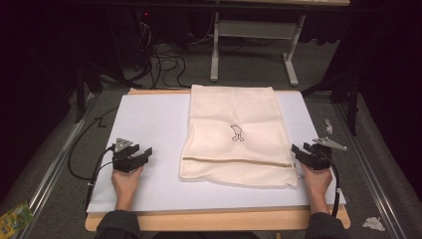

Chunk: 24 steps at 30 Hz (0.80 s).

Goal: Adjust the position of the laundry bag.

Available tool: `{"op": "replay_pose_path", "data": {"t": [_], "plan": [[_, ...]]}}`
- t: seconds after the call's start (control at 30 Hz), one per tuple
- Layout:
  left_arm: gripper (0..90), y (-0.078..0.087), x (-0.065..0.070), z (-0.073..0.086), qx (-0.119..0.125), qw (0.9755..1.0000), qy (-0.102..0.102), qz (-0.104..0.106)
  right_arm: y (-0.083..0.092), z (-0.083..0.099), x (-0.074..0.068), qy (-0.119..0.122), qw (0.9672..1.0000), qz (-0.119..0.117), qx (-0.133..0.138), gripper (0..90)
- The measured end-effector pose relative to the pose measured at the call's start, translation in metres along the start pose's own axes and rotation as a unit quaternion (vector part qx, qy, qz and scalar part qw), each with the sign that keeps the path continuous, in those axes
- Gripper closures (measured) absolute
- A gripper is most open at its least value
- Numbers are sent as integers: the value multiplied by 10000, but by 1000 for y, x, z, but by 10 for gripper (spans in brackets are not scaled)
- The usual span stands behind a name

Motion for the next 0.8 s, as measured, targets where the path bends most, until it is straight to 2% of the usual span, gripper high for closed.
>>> {"op": "replay_pose_path", "data": {"t": [0.17, 0.33, 0.4, 0.5, 0.6, 0.63, 0.7, 0.8], "plan": [[373, -1, 0, 0, -22, 10000, 30, 77, -1, 0, 2, -111, 9999, -26, -20, 455], [337, -1, 3, 1, -120, 9992, 91, 360, -1, 0, 4, -191, 9998, 0, -68, 471], [325, -3, 3, 1, -144, 9991, 137, 374, -2, 0, 4, -196, 9998, -11, -73, 471], [321, -3, 4, 1, -189, 9991, 94, 377, -1, 0, 5, -395, 9991, -170, -55, 491], [325, -3, 5, 1, -174, 9992, 17, 367, -1, -1, 11, -802, 9962, -331, -54, 504], [327, -3, 8, 1, -215, 9989, 32, 411, -1, -1, 11, -869, 9955, -367, -68, 507], [345, -4, 9, 1, -272, 9985, 72, 472, -2, -1, 10, -793, 9961, -378, -97, 518], [362, -8, 18, -1, -350, 9978, 7, 557, -3, 0, 7, -702, 9966, -387, -189, 560]]}}
Point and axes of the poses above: each handheld gripper's, and its own axes: y roughly backward along the jaws, z roughly out of its underside, x roughly to its right, the point moved 10 cm from there along -y, roughly forward along the jaws, and after that the axes turned 3 degrees about z, right-handed, at the moved point
